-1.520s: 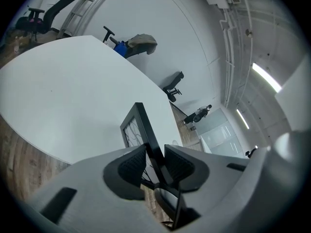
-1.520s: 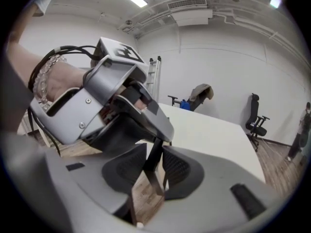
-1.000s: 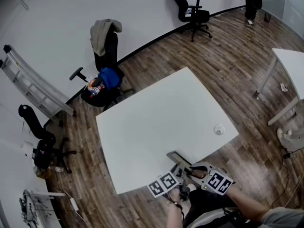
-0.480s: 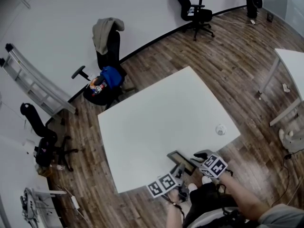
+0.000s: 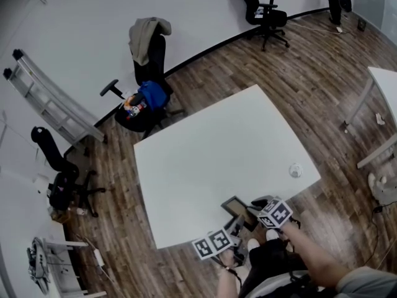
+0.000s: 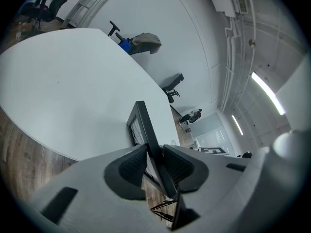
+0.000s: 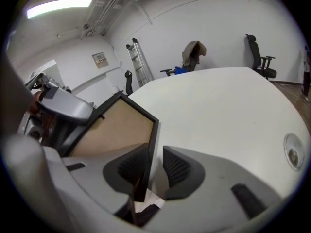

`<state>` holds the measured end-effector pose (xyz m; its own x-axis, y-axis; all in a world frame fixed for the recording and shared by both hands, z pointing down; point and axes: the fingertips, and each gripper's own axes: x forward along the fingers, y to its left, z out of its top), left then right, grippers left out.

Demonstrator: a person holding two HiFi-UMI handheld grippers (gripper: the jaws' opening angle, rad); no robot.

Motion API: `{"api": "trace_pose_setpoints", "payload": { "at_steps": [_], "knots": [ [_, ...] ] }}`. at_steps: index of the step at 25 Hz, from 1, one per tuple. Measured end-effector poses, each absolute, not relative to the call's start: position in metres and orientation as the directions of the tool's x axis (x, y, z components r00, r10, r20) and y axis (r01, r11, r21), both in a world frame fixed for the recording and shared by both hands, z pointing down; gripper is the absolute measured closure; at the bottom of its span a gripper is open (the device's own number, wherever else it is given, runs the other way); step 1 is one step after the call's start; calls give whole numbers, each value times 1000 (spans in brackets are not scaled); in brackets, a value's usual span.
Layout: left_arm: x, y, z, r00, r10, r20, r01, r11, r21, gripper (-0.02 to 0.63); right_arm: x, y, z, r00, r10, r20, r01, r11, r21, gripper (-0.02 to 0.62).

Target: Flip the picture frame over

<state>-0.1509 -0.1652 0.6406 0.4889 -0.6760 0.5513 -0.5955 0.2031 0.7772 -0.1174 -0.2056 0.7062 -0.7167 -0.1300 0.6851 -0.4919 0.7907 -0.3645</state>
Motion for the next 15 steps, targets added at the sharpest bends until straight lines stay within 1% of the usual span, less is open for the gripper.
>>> {"api": "trace_pose_setpoints", "payload": {
  "at_steps": [10,13,15],
  "knots": [
    [-161,-161,645,491,-664,564,-616,193,764,497,-122,-207,707,-693,-160,703,-517,790,-329,495],
    [-167,-158,650,476,-653,589,-651,188,735,497,-122,-206,708,-682,-178,710,-531,787,-313,495],
    [-174,-157,654,450,-651,612,-685,188,704,510,-120,-207,707,-671,-190,717,-536,792,-291,495]
  ]
}}
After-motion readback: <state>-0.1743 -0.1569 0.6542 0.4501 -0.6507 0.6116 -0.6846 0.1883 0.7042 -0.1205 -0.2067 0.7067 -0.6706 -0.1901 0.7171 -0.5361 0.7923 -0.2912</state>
